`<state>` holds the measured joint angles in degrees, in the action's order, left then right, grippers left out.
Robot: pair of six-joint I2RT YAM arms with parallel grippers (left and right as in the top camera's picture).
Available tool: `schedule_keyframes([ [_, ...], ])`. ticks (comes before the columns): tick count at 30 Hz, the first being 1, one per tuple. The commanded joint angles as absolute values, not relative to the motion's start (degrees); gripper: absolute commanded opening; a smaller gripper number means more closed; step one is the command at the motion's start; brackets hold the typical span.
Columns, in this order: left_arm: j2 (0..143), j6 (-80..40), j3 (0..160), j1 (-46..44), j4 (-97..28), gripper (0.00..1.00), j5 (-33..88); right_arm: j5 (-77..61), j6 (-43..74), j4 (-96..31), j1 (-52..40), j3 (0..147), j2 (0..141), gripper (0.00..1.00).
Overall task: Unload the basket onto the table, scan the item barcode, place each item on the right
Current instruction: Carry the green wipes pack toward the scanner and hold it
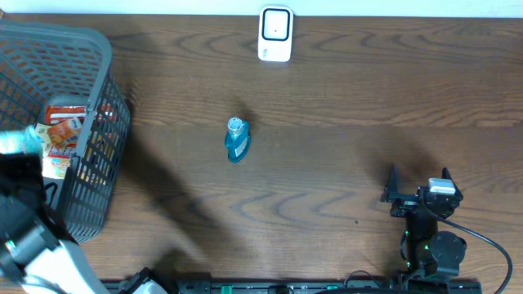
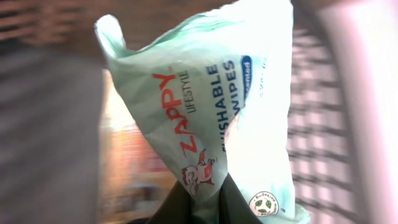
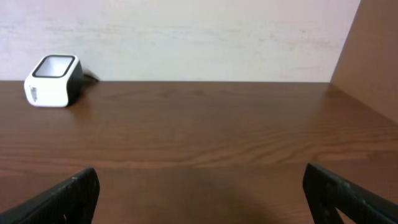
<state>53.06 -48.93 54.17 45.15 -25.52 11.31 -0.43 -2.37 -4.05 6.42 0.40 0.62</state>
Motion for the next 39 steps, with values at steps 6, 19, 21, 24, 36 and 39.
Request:
schedule_keyframes([
  [6, 42.13, -45.78, 54.76, 35.55, -10.15, 0.08, 38.02, -0.36, -3.09, -4.27, 6.66, 0.32, 0.38, 0.99],
  [19, 55.35, -38.41, 54.76, -10.61, -6.02, 0.07, 26.22, -0.36, -3.09, -4.27, 6.66, 0.32, 0.38, 0.99],
  [21, 59.83, -37.1, 54.76, -17.98, -5.54, 0.08, 21.34, -0.36, -3.09, -4.27, 6.66, 0.32, 0.38, 0.99],
  [24, 66.92, -35.07, 54.76, -27.57, -3.77, 0.08, 15.55, -0.36, -3.09, -4.27, 6.66, 0.32, 0.38, 0.99],
  [36, 95.37, -33.71, 54.76, -47.51, 2.81, 0.08, 3.97, -0.36, -3.07, -4.27, 6.66, 0.32, 0.38, 0.99],
  [39, 100.4, -35.79, 54.76, -49.1, 4.49, 0.08, 3.99, -0.36, -3.09, -4.27, 6.66, 0.32, 0.38, 0.99],
])
